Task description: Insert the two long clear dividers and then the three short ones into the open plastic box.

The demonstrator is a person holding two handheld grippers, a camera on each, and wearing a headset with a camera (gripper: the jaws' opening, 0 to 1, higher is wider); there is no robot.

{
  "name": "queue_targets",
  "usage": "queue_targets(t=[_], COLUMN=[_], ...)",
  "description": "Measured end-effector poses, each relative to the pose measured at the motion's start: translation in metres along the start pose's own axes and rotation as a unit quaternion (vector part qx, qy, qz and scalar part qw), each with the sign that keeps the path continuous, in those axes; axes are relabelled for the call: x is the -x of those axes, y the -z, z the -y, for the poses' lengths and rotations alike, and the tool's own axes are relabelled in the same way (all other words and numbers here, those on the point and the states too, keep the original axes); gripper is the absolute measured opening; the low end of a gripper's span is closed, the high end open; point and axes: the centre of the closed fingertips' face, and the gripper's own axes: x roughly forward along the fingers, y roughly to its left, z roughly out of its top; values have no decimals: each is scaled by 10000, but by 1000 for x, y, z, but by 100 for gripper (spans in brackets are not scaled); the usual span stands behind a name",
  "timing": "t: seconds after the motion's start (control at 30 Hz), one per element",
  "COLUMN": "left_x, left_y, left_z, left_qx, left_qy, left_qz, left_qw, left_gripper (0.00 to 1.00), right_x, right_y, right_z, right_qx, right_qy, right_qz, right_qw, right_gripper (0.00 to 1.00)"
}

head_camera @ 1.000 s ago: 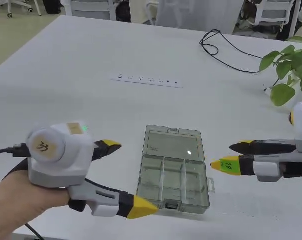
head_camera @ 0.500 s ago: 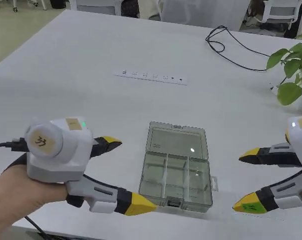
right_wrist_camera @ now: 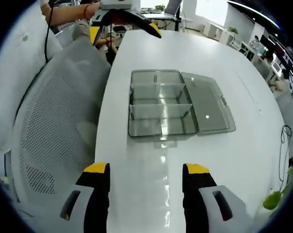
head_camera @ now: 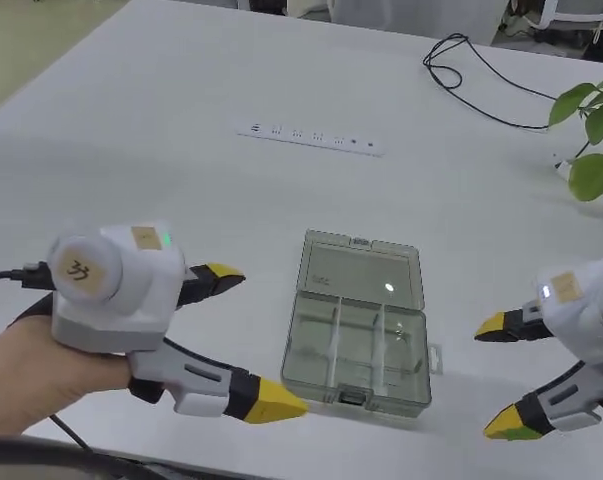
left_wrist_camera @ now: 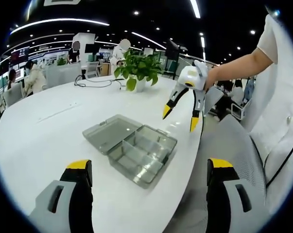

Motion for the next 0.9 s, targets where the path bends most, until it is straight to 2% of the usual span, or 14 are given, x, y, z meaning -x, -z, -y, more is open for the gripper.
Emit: queue_targets(t=[0.4,0.83,0.9], left_x=[-4,-5,-5], left_y=[2,5,5], left_z=[-6,-11,-12], left_qx=[97,169,180], left_qy=[39,41,46], left_qz=[25,35,31], left_qw=[9999,9998,9998], left_gripper=[100,100,100], right_x=[-32,-47,-48], right_y=[20,33,33], right_z=[5,8,10], right_qx=[268,500,634], right_qy=[-224,-293,-239], right_qz=[-451,-736,-764], right_qw=[9984,9956,9948], right_gripper=[51,45,42])
